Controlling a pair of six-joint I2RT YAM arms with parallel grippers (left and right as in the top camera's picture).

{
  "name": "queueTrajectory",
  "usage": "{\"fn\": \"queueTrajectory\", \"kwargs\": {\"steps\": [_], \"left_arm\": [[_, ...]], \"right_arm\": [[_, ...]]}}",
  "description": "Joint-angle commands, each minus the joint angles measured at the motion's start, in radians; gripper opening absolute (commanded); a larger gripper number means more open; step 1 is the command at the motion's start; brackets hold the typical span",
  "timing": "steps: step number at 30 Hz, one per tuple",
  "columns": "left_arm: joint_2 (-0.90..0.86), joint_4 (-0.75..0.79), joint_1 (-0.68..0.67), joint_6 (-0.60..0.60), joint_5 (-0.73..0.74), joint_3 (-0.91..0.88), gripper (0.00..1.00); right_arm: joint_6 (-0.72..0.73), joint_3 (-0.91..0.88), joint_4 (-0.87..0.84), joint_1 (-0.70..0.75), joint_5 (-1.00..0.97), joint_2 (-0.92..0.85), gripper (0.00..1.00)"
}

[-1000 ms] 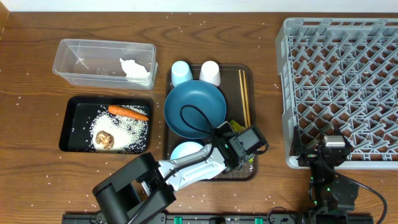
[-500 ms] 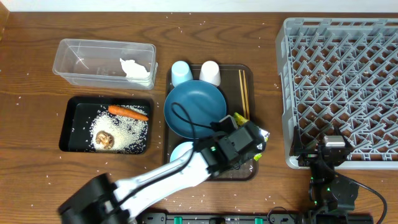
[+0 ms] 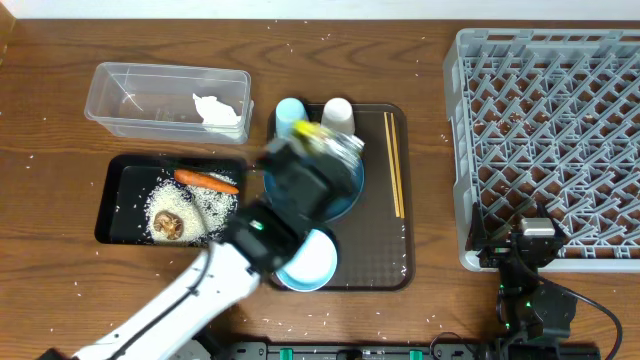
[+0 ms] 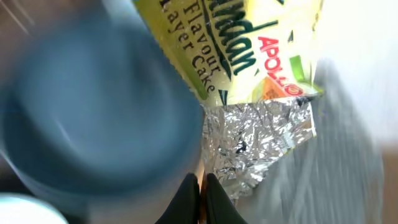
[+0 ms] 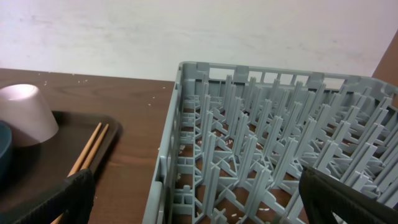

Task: Sort waste into correct bins and load items into the dishwasher rack
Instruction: 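Carry the wrapper left and drop it into the clear container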

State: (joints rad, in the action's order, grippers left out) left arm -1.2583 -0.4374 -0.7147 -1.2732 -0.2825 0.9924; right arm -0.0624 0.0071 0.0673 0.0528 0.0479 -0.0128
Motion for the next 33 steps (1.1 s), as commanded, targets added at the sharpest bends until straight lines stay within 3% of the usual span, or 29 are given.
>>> {"fn": "queueTrajectory", "kwargs": {"steps": [1,5,12,15,18,20,25,26,27,28,30,31,33], "left_arm": [[-0.006,0.019,0.175,0.077,-0.226,-0.006,0.06],[-0.057,0.145,0.408,0.138,-0.21,-0.006,0.06],[-0.229,0.536,0.706,0.343,0.061,-0.006,0.06],[-0.33,0.67,0.79,0.356,0.148,-0.006,0.06],[-0.409,0.715,0.845,0.357,0.189,-0.006,0.08],[-0.441,0.708,0.869,0.357,0.198,-0.006,0.21],[-0.468,0.682,0.893,0.357,0.225,-0.006,0.22],[-0.468,0.683,0.893,0.357,0.239,-0.006,0.28],[-0.468,0.687,0.893,0.357,0.258,-0.006,0.4],[-0.468,0.687,0.893,0.357,0.279,-0.006,0.6],[-0.466,0.687,0.893,0.357,0.327,-0.006,0.8],[-0.463,0.687,0.893,0.356,0.353,-0.006,0.86],[-0.446,0.687,0.893,0.357,0.417,-0.006,0.88]], "right_arm": [[0.002,-0.002,0.004,-0.01,-0.007,0.002,0.99],[0.002,-0.002,0.004,-0.01,-0.007,0.002,0.99],[0.002,-0.002,0.004,-0.01,-0.006,0.002,0.99],[0.002,-0.002,0.004,-0.01,-0.006,0.002,0.99],[0.002,-0.002,0.004,-0.01,-0.006,0.002,0.99],[0.002,-0.002,0.004,-0.01,-0.006,0.002,0.99],[0.002,-0.002,0.004,-0.01,-0.006,0.002,0.99],[0.002,-0.002,0.004,-0.01,-0.007,0.002,0.99],[0.002,-0.002,0.004,-0.01,-0.007,0.002,0.99],[0.002,-0.002,0.004,-0.01,-0.006,0.002,0.99],[0.002,-0.002,0.004,-0.01,-0.006,0.002,0.99],[0.002,-0.002,0.004,-0.01,-0.007,0.002,0.99],[0.002,-0.002,0.004,-0.01,-0.007,0.002,0.99]]}}
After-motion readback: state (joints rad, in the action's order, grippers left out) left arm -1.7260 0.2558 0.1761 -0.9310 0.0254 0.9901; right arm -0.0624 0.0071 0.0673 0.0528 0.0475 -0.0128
